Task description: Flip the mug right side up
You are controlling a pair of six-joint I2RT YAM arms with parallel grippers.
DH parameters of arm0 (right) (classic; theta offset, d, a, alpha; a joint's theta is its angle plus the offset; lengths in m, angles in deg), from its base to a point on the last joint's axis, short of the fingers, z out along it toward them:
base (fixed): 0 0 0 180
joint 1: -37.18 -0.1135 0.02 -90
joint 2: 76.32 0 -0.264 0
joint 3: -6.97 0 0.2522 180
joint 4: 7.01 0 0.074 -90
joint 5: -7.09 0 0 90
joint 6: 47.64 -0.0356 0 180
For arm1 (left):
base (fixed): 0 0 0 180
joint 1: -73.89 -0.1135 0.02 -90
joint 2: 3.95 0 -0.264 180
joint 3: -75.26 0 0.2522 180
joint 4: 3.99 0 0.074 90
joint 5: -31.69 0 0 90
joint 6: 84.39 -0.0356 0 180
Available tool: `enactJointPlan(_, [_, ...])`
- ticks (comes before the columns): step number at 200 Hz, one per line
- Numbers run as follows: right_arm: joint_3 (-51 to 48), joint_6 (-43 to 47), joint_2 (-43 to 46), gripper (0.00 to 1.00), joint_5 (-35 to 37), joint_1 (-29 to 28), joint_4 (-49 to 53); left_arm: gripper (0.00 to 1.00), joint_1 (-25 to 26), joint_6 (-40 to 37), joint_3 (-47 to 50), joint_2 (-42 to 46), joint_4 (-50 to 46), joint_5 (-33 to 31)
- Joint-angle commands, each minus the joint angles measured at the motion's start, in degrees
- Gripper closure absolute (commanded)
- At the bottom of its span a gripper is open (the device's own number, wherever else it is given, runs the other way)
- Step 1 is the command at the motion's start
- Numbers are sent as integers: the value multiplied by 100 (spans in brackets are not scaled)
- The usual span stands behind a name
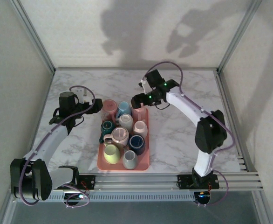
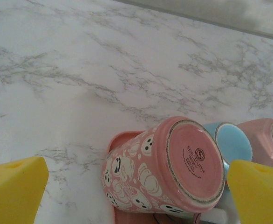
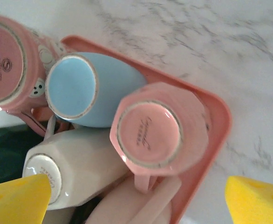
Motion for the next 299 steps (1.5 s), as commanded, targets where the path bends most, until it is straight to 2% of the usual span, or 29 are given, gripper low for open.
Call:
enactJointPlan(1, [-423,-1821,209,2,991,-220,-341,2,86,96,53,-51,150,-41])
enactJointPlan(24, [-584,-2721,143,1,1128,-372,-544,2,120,87,35,-52,151,-50])
enactJointPlan(52, [-415,-3242,-165,1,1144,-440,-641,2,128,82,36,-52,155,-28])
enactJointPlan(113, [-22,-3608,-765,1,1149,-433,-558,2,143,82,35,5,152,-8])
enactJointPlan(139, [12,-3506,-896,5,1081,-435,-599,2,145,57,27,9,155,31])
enactJointPlan(173, [-72,-3135,-847,19,1022,-435,-625,2,149,56,19,22,168,123])
enactJointPlan(189, [-46,-2816,-818,21,982,-433,-599,2,155,5,-14,59,86,231])
enactJointPlan(213, [199,-2155,-866,22,957,-426,-339,2,154,-1,-127,181,-111,579])
enactJointPlan(250, [634,-1151,-1111,23,587,-358,-9,3,147,186,-439,397,-561,1715])
enactJointPlan(299, [1104,-156,-1384,18,488,-325,384,2,125,148,-593,677,-1164,1931])
